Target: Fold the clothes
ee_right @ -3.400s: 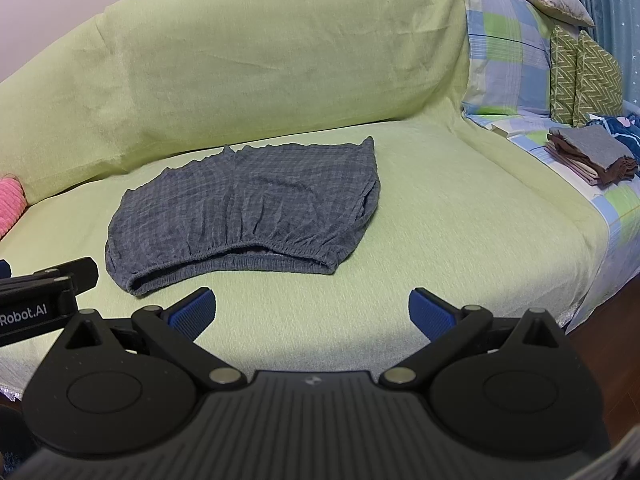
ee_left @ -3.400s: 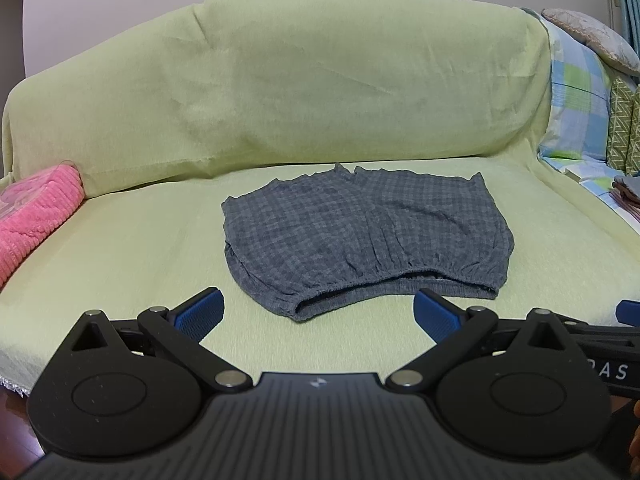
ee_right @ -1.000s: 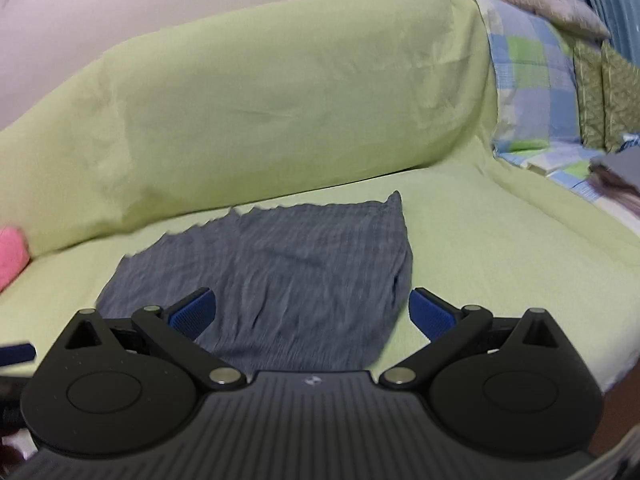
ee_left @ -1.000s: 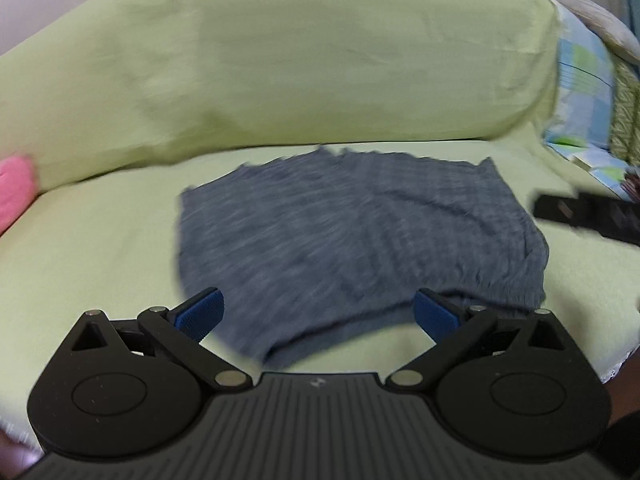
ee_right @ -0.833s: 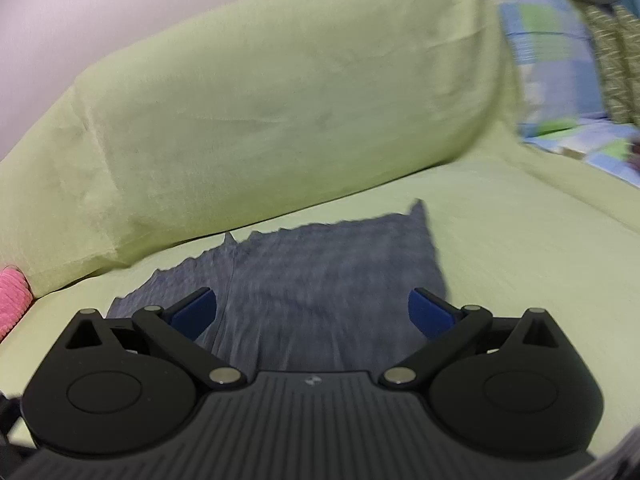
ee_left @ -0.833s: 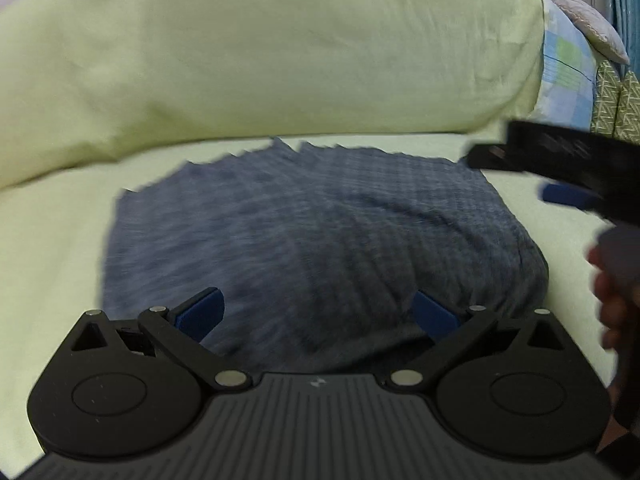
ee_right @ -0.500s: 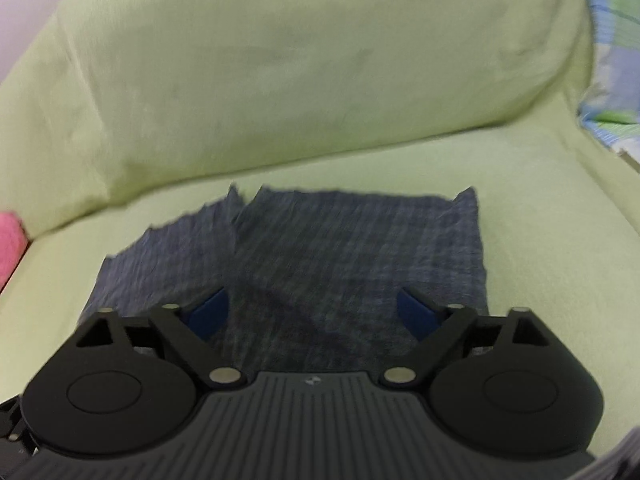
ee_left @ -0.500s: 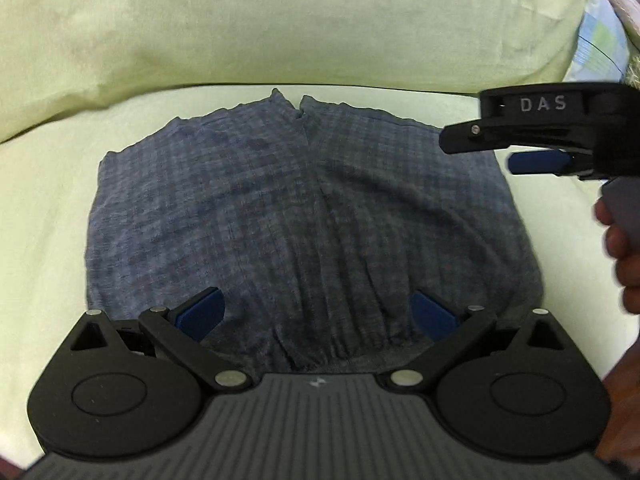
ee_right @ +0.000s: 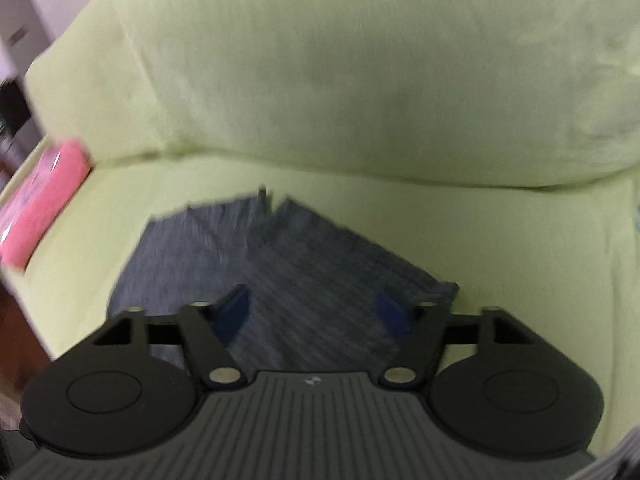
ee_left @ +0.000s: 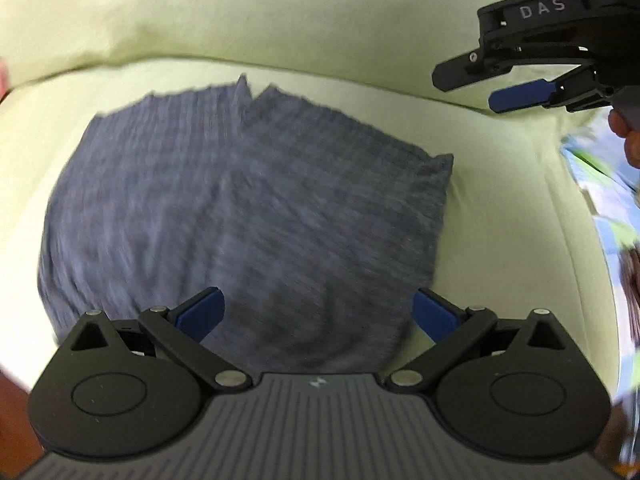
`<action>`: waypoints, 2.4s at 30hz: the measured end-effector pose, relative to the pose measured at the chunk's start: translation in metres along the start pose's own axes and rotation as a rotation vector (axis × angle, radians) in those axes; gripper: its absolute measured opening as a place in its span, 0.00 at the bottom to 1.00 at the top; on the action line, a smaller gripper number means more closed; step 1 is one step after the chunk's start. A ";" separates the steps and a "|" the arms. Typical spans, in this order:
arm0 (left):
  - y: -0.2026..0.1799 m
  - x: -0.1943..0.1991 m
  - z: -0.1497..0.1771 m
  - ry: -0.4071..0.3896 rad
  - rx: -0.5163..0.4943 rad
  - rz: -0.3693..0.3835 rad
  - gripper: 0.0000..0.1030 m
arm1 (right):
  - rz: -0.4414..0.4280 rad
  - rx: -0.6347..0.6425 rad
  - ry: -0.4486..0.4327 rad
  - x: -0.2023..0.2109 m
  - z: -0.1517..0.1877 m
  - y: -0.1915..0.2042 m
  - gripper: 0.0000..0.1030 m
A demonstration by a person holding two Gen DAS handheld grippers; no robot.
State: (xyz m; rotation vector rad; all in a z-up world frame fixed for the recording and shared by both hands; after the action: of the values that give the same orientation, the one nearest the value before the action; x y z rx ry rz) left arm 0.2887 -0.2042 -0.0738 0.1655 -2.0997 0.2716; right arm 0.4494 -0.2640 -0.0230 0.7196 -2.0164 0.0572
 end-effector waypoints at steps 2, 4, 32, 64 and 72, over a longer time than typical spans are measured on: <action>-0.017 0.001 0.011 -0.001 0.032 -0.006 0.98 | -0.014 0.030 0.046 -0.004 0.005 -0.012 0.58; -0.040 -0.003 0.024 0.021 -0.008 0.013 0.98 | -0.017 0.044 0.075 -0.009 0.010 -0.021 0.58; -0.049 -0.066 0.071 0.133 -0.638 -0.106 0.20 | -0.095 -0.007 0.210 -0.078 0.066 -0.069 0.61; -0.012 -0.036 0.028 0.179 -0.329 0.071 0.06 | -0.088 -0.270 0.157 -0.102 0.017 -0.060 0.01; 0.065 -0.014 -0.026 0.108 -0.052 0.142 0.06 | -0.099 -0.166 0.099 -0.116 -0.048 0.019 0.01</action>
State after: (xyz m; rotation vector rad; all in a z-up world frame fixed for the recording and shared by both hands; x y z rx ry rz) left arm 0.3026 -0.1346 -0.0811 -0.0288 -2.0122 0.3034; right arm 0.5198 -0.1791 -0.0862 0.6956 -1.8643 -0.1284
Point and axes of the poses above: each gripper's, at about its wrist camera, not at the fingertips, and x roughly against the way its jaws point, y to its left, z to its underside, the point moved 10 cm from there along -x, roughly the way its jaws point, and after that the axes turned 1 degree about -y, right-handed, at the moved point
